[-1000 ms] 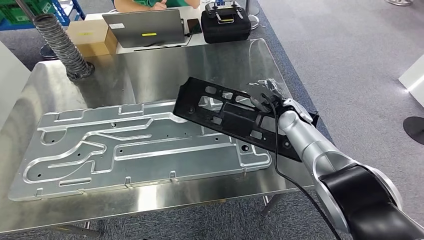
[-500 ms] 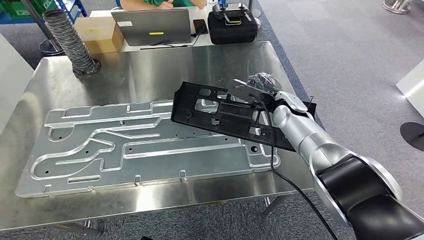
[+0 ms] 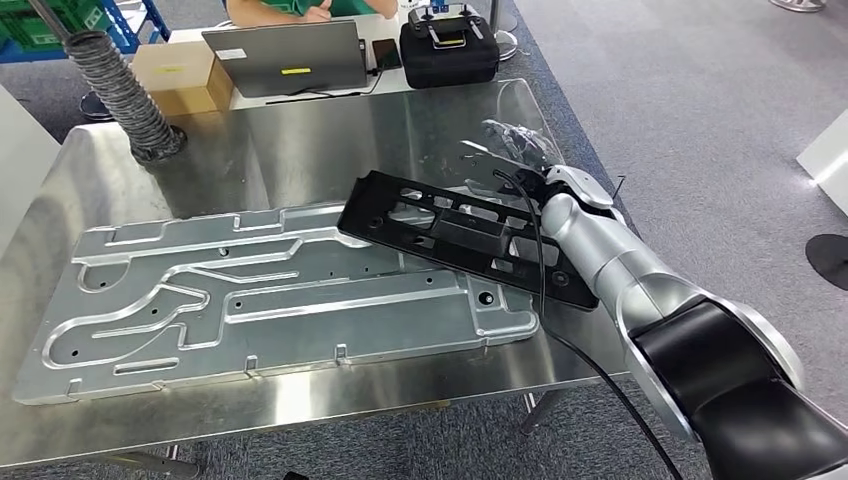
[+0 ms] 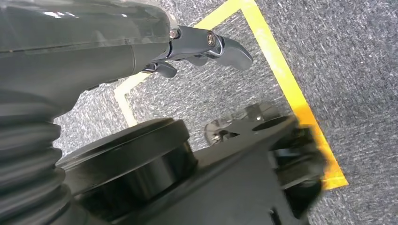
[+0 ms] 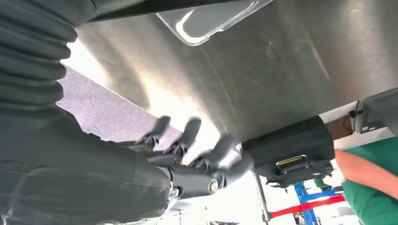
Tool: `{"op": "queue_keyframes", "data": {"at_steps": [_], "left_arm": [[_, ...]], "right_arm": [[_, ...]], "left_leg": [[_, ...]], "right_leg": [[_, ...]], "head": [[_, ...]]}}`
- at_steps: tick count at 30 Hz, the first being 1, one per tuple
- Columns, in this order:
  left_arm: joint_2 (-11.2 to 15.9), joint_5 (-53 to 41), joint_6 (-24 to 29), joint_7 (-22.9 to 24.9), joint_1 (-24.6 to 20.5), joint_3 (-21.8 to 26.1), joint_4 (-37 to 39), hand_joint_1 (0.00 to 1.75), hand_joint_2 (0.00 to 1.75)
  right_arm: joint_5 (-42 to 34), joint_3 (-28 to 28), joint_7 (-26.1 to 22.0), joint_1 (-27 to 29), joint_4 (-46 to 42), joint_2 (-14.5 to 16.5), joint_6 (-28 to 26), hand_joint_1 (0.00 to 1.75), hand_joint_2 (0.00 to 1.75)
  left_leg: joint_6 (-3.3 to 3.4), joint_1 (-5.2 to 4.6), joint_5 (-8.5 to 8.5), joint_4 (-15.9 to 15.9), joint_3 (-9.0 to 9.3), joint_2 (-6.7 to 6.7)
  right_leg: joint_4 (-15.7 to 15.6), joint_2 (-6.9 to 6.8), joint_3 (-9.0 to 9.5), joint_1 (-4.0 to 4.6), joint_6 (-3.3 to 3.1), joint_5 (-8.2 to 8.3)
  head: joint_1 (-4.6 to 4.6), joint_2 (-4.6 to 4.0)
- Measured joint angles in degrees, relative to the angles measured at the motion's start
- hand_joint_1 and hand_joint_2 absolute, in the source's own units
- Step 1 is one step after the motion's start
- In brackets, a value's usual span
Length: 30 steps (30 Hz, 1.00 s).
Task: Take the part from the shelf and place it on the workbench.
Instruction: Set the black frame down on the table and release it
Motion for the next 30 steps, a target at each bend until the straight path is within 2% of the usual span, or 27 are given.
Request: {"op": "queue_keyframes", "data": {"at_steps": [2, 3, 5, 7, 9, 11, 12, 13, 14, 16, 17, 18, 21, 23, 24, 26, 27, 28, 29, 30], "left_arm": [[0.0, 0.0, 0.1, 0.2, -0.1, 0.0, 0.0, 0.0, 0.0], [0.0, -0.1, 0.2, 0.2, -0.1, 0.0, 0.0, 0.0, 0.0], [0.0, 0.0, 0.3, 0.3, -0.1, 0.0, 0.0, 0.0, 0.0], [0.0, 0.2, 0.4, 0.5, -0.1, 0.0, 0.0, 0.0, 0.0], [-0.1, 0.4, 0.5, 0.6, -0.2, 0.0, 0.0, 0.0, 0.0], [-0.1, 0.6, 0.7, 1.0, -0.3, 0.1, 0.0, 0.0, 0.0], [-0.1, 0.8, 0.7, 1.3, -0.3, 0.1, 0.0, 0.0, 0.0], [-0.1, 0.9, 0.7, 1.6, -0.2, 0.1, 0.0, 0.0, 0.0], [-0.1, 0.9, 0.7, 1.9, -0.1, 0.1, 0.0, 0.0, 0.0], [-0.1, 1.0, 0.6, 2.3, -0.1, 0.2, 0.0, 0.0, 0.0], [-0.1, 1.2, 0.6, 2.4, -0.1, 0.2, 0.0, 0.0, 0.0], [-0.1, 1.3, 0.6, 2.5, -0.1, 0.2, 0.0, 0.0, 0.0], [-0.2, 1.5, 0.6, 2.6, 0.2, 0.3, 0.0, 0.0, 0.0], [-0.2, 1.5, 0.6, 2.6, 0.4, 0.3, 0.0, 0.0, 0.0], [-0.2, 1.5, 0.6, 2.6, 0.4, 0.4, 0.0, 0.0, 0.0], [-0.2, 1.6, 0.7, 2.5, 0.5, 0.5, 0.0, 0.0, 0.0], [-0.2, 1.6, 0.7, 2.5, 0.5, 0.6, 0.0, 0.0, 0.0], [-0.2, 1.6, 0.8, 2.5, 0.6, 0.6, 0.0, 0.0, 0.0], [-0.2, 1.7, 0.8, 2.4, 0.7, 0.6, 0.0, 0.0, 0.0], [-0.2, 1.8, 0.8, 2.3, 0.8, 0.7, 0.0, 0.0, 0.0]], "right_arm": [[0.2, 0.0, 0.0, -0.3, 0.0, 0.3, 0.1, 0.0, 0.0], [0.3, 0.0, 0.1, -0.4, 0.0, 0.4, 0.2, 0.0, 0.0], [0.4, 0.0, 0.2, -0.5, 0.0, 0.5, 0.3, 0.0, 0.0], [0.6, 0.0, 0.3, -0.6, 0.0, 0.6, 0.3, 0.0, 0.0], [0.7, 0.0, 0.4, -0.9, 0.1, 0.7, 0.3, 0.0, 0.0], [0.7, 0.0, 0.7, -0.9, 0.3, 0.6, 0.3, 0.0, 0.0], [0.7, 0.0, 0.9, -0.8, 0.4, 0.6, 0.3, 0.0, 0.0], [0.7, 0.0, 1.1, -0.7, 0.6, 0.6, 0.3, 0.0, 0.0], [0.7, 0.0, 1.3, -0.7, 0.7, 0.6, 0.3, 0.0, 0.0], [0.7, 0.0, 1.7, -0.7, 0.8, 0.3, 0.2, 0.0, 0.0], [0.7, 0.0, 1.9, -0.8, 0.9, 0.1, 0.1, 0.0, 0.0], [0.7, 0.0, 2.1, -0.8, 0.9, -0.2, 0.1, 0.0, 0.0], [0.8, -0.2, 2.6, -0.5, 1.2, -1.4, -0.1, 0.0, 0.0], [1.1, -0.3, 3.0, -0.4, 1.3, -2.2, -0.3, 0.0, 0.0], [1.4, -0.4, 3.3, -0.4, 1.4, -2.6, -0.6, 0.0, 0.0], [2.1, -0.4, 4.0, -0.1, 1.6, -3.6, -1.1, 0.0, 0.0], [2.5, -0.5, 4.3, 0.2, 1.7, -4.2, -1.4, 0.0, 0.0], [2.9, -0.5, 4.6, 0.5, 1.8, -4.8, -1.6, 0.0, 0.0], [3.2, -0.6, 5.0, 0.7, 1.9, -5.5, -1.8, 0.0, 0.0], [3.6, -0.7, 5.2, 0.8, 2.0, -6.2, -2.1, 0.0, 0.0]], "left_leg": [[0.74, -0.26, 2.81, -7.4, 3.56, -0.04], [1.01, -0.41, 3.24, -9.4, 4.45, -0.06], [1.33, -0.57, 3.19, -10.3, 4.66, -0.1], [1.87, -0.3, 3.61, -10.9, 4.88, -0.02], [2.42, -0.07, 4.0, -11.4, 5.09, 0.1], [2.65, -0.11, 4.08, -11.5, 5.0, 0.12], [2.69, -0.12, 4.09, -11.5, 4.98, 0.11], [2.68, -0.13, 4.07, -11.4, 4.95, 0.09], [2.62, -0.12, 4.03, -11.3, 4.95, 0.08], [2.33, -0.19, 3.78, -10.8, 4.88, 0.04], [2.11, -0.29, 3.6, -10.5, 4.75, 0.0], [1.88, -0.39, 3.48, -10.2, 4.61, -0.03], [1.08, -0.46, 3.46, -10.2, 4.36, -0.06], [0.51, -0.38, 2.12, -8.7, 3.73, -0.01], [0.25, -0.3, 0.56, -6.2, 2.73, 0.01], [-0.18, -0.12, -3.17, 1.3, -0.37, 0.04], [-0.3, -0.06, -4.22, 4.4, -1.72, 0.04], [-0.34, -0.04, -4.24, 5.6, -2.23, 0.05], [-0.27, -0.04, -3.16, 4.6, -1.65, 0.05], [-0.07, -0.04, -1.29, 1.4, -0.03, 0.05]], "right_leg": [[0.0, 0.11, 0.11, 0.18, 0.31, -0.07], [0.0, 0.14, 0.03, 0.22, 0.57, -0.03], [-0.2, 0.18, -0.1, 0.21, 1.24, 0.18], [0.3, 0.14, -0.28, 0.21, 1.8, -0.28], [4.9, 0.13, -2.33, 0.21, 2.08, -3.04], [12.7, 0.14, -6.03, 0.2, 2.3, -6.57], [15.3, 0.14, -7.34, 0.16, 2.42, -7.25], [16.0, 0.12, -7.72, 0.12, 2.49, -6.87], [14.2, 0.09, -6.91, 0.08, 2.51, -5.39], [6.4, -0.06, -3.13, 0.07, 2.37, -1.6], [3.0, -0.1, -1.51, 0.13, 2.17, -0.35], [0.9, -0.12, -0.6, 0.21, 1.94, 0.17], [-0.1, -0.1, -0.38, 0.35, 0.99, 0.41], [-0.6, -0.14, -0.27, 0.11, 0.33, 0.76], [-0.8, -0.15, -0.23, -0.03, 0.09, 0.9], [-0.8, -0.15, -0.29, 0.0, -0.08, 0.98], [-0.8, -0.17, -0.31, 0.03, -0.09, 0.98], [-0.8, -0.2, -0.32, 0.05, -0.08, 0.98], [-0.8, -0.19, -0.31, 0.06, -0.06, 0.97], [-0.7, -0.17, -0.29, 0.06, 0.0, 0.95]], "head": [[0.0, 0.0], [0.01, 0.0], [0.01, 0.0], [0.01, 0.0], [0.01, 0.0], [0.01, 0.0], [0.02, 0.0], [0.02, 0.0], [0.02, 0.0], [0.02, 0.0], [0.02, 0.0], [0.01, 0.0], [0.01, 0.0], [0.01, 0.0], [0.01, 0.0], [0.0, 0.0], [0.0, 0.0], [0.0, 0.0], [0.0, 0.0], [0.0, 0.0]]}}
